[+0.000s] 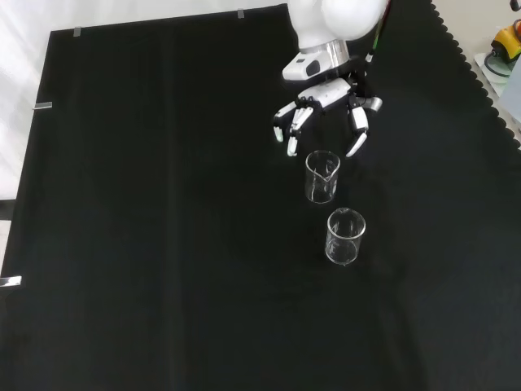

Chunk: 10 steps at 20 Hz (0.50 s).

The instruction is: Place the beaker back on the table.

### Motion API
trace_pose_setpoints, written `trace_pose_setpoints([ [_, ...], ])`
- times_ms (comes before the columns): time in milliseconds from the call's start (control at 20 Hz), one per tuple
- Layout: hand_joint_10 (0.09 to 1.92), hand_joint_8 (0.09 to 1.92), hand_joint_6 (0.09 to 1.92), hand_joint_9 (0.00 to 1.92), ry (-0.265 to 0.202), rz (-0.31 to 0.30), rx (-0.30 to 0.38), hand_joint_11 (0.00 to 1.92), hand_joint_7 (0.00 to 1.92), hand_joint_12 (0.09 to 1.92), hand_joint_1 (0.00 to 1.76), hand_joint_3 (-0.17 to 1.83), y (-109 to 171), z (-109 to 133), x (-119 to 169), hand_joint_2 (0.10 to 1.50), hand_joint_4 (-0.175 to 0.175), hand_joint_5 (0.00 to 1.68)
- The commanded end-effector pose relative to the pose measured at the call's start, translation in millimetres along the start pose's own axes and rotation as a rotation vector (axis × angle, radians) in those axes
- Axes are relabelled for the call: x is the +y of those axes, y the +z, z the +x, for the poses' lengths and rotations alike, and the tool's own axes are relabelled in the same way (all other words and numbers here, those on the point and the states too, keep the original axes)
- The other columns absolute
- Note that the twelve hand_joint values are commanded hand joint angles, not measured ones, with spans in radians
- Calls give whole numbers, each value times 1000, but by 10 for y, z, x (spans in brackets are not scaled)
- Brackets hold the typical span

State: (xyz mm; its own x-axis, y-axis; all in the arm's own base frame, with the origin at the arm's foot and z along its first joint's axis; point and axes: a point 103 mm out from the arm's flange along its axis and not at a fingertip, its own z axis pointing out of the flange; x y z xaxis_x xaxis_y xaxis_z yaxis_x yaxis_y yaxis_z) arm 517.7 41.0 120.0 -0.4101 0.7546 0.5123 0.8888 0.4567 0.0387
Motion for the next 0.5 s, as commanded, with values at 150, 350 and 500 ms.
trace_pose_setpoints([
  [150, 87, 623, 468, 793, 29, -30, 0, 0, 528, 1327, 898, 904, -180, 2, -234, 322, -47, 363],
  [350, 87, 622, 464, 792, 44, -31, -9, 0, 527, 1325, 893, 904, -160, 49, -242, 324, -47, 365],
  [500, 87, 621, 461, 791, 41, -41, -13, 0, 526, 1324, 891, 903, -168, 57, -259, 325, -47, 367],
])
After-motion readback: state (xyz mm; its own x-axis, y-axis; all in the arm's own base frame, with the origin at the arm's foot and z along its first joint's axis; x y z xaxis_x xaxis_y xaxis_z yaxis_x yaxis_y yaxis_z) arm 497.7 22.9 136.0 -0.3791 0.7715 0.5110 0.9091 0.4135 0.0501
